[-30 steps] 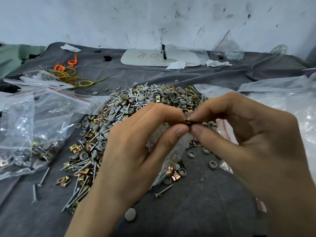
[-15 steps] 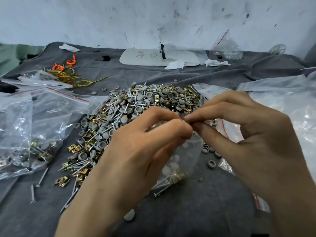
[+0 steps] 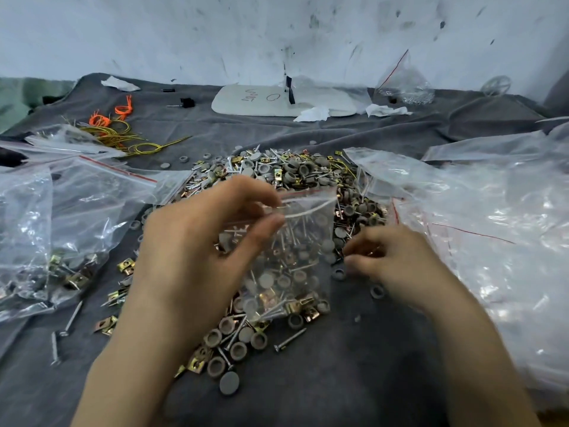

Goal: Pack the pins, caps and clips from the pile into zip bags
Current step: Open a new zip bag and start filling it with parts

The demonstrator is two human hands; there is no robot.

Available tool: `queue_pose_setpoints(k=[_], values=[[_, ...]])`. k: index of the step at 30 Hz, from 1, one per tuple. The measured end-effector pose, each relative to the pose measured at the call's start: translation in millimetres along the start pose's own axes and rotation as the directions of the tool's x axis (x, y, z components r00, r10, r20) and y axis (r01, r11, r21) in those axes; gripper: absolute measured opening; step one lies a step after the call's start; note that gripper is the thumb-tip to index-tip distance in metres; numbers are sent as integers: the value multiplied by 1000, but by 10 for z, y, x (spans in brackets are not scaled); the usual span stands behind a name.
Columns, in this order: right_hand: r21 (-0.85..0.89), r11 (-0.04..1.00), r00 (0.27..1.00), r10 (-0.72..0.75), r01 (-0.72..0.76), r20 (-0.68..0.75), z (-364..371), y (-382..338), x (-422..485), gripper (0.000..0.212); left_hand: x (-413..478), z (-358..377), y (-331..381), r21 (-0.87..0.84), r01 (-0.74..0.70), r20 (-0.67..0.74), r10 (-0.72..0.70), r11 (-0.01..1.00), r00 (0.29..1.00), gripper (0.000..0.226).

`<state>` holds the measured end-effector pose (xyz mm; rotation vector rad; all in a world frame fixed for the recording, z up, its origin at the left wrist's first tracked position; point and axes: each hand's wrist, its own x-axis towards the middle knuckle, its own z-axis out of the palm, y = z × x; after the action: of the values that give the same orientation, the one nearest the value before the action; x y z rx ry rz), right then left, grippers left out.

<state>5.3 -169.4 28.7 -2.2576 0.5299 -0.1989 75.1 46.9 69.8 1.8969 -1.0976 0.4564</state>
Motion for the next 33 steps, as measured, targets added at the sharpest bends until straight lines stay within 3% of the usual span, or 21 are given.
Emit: queue_pose_setpoints(k=[3, 7, 10, 12, 14, 16, 18, 20, 22, 26, 33], values=[[-161, 987, 996, 21, -6, 89, 124, 94, 88, 22, -5, -34, -86, 28, 32, -32, -31, 999, 999, 12], [-249, 968, 996, 8, 14, 89, 152, 132, 130, 29, -13, -47, -152, -3, 85, -103, -85, 996, 991, 9], [-177, 983, 993, -32, 52, 115, 180, 130, 121, 30, -13, -35, -157, 7, 82, -115, -80, 997, 990, 8], [18, 999, 990, -51, 49, 132, 179, 76, 92, 30, -10, -21, -129, -6, 54, -84, -55, 999, 995, 11], [221, 972, 997, -80, 75, 10, 89, -8, 48, 25, -5, -4, -76, -34, 3, -28, -4, 999, 1000, 11], [353, 913, 970, -142, 205, -197, -80, -141, -54, 19, -3, 21, 8, -7, -77, 39, 77, 997, 996, 15], [408, 810, 883, -264, 421, -387, -248, -317, -213, 17, -5, 60, 97, 25, -155, 92, 152, 988, 984, 17], [361, 714, 774, -405, 600, -486, -331, -487, -376, 16, -11, 102, 168, 18, -191, 124, 187, 981, 975, 17], [278, 699, 728, -498, 658, -471, -320, -590, -469, 15, -13, 129, 213, 9, -203, 138, 200, 979, 970, 17], [99, 784, 751, -538, 612, -382, -268, -616, -465, 14, -25, 137, 232, 3, -214, 150, 211, 977, 966, 16], [156, 750, 696, -486, 643, -529, -406, -579, -506, 8, -19, 145, 180, -10, -216, 112, 215, 976, 970, 15]])
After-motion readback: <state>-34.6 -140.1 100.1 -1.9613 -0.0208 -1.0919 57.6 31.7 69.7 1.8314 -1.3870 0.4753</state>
